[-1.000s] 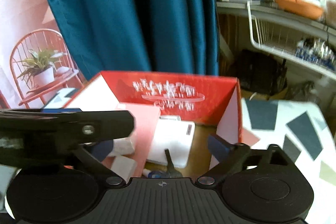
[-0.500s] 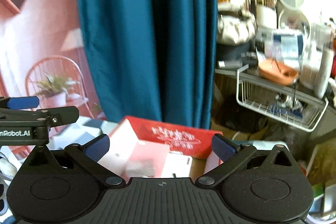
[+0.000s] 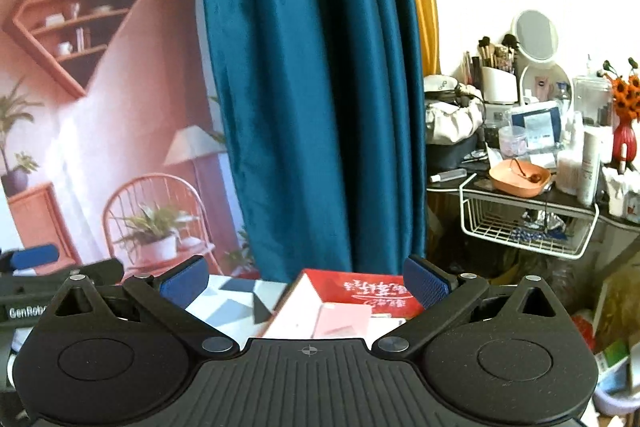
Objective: Organize rigid objects
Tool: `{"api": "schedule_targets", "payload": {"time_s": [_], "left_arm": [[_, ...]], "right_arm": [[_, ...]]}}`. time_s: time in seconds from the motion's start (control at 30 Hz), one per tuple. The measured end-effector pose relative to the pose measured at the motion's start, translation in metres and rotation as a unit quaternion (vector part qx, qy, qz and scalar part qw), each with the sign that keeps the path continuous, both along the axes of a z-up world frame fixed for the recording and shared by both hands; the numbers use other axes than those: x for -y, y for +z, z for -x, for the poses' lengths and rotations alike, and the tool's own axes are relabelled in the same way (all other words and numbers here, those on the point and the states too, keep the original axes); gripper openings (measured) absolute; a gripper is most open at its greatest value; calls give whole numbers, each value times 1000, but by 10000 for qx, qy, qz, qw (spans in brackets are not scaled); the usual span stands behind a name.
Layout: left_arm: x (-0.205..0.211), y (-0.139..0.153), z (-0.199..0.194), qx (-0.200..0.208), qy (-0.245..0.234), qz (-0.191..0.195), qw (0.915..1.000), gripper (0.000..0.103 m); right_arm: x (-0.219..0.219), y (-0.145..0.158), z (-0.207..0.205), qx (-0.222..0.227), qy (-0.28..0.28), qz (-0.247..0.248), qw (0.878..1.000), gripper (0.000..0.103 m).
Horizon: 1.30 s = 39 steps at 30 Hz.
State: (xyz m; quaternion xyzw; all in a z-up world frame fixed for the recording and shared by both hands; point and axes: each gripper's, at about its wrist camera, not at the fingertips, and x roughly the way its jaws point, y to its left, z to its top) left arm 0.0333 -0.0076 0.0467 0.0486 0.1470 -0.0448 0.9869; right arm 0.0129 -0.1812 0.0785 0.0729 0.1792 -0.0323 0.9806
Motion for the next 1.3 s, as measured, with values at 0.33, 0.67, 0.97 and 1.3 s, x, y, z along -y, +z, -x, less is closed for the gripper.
{"api": "schedule_targets", "payload": {"time_s": [0.33,0.67,0.97,1.3], "left_arm": [[-18,-11,38,-10,394,181,9991,103],[-23,-27,44,-240,445,146,9986,103],[-24,-33,47,-311,483,133,9983,103],[-23,-34,45,-411,494,154,9978,103]], "right_arm": [[-20,-19,50,145,-58,116,9998,103],[-19,-37,61,153,-254,183,9994,103],[-22,-48,59,25,-211,162,9996,103],[-22,-51,57,-39,-222,157,9996,103]]}}
